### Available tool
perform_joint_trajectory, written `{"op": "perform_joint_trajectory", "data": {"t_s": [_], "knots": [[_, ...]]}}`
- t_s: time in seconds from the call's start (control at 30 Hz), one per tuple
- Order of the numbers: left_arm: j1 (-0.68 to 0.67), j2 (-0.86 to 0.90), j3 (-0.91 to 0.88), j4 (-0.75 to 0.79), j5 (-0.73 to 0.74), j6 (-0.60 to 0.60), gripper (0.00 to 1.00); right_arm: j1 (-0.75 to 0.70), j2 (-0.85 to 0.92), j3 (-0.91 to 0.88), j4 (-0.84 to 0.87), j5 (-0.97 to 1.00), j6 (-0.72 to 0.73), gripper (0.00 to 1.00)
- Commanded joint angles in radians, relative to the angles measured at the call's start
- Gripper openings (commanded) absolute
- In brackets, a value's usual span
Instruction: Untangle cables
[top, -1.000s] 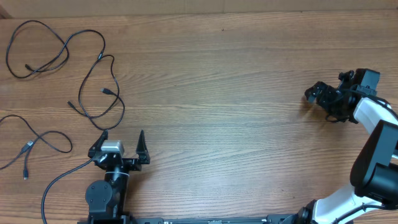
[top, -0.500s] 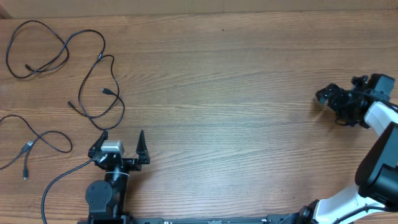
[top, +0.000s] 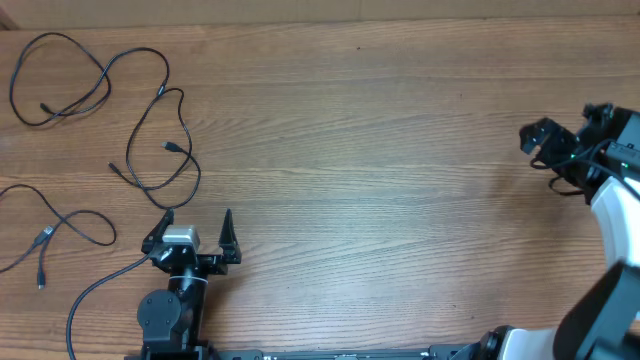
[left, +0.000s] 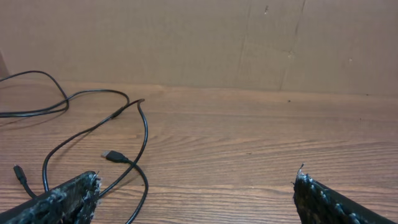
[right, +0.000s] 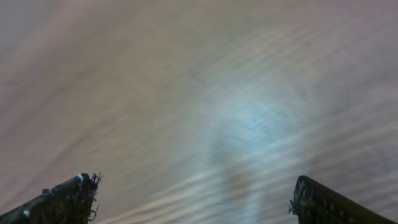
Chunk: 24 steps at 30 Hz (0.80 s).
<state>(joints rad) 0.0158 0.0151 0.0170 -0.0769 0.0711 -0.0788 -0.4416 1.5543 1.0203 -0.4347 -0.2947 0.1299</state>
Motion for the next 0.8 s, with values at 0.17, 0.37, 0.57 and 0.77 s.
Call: {"op": "perform_joint_trajectory", "data": {"t_s": [0.17,0.37,0.57,0.77], "knots": [[0.009,-0.011,-0.013,0.004,-0.007,-0.014,1.00,0.212,-0.327,0.002,0.005,0.005,0.001,1.00],[0.009,-0.011,-0.013,0.004,-0.007,-0.014,0.99,0.458,-0.534,0.002,0.003,0.018,-0.003,1.00],[0.009,-0.011,-0.013,0.004,-0.007,-0.014,1.00,0.549,-0.714,-0.021,0.003,0.016,-0.002,1.00],[0.009,-0.011,-0.013,0.004,-0.007,-0.014,1.00,0.549,-0.896,-0.138,0.027,0.016,0.001,1.00]]}}
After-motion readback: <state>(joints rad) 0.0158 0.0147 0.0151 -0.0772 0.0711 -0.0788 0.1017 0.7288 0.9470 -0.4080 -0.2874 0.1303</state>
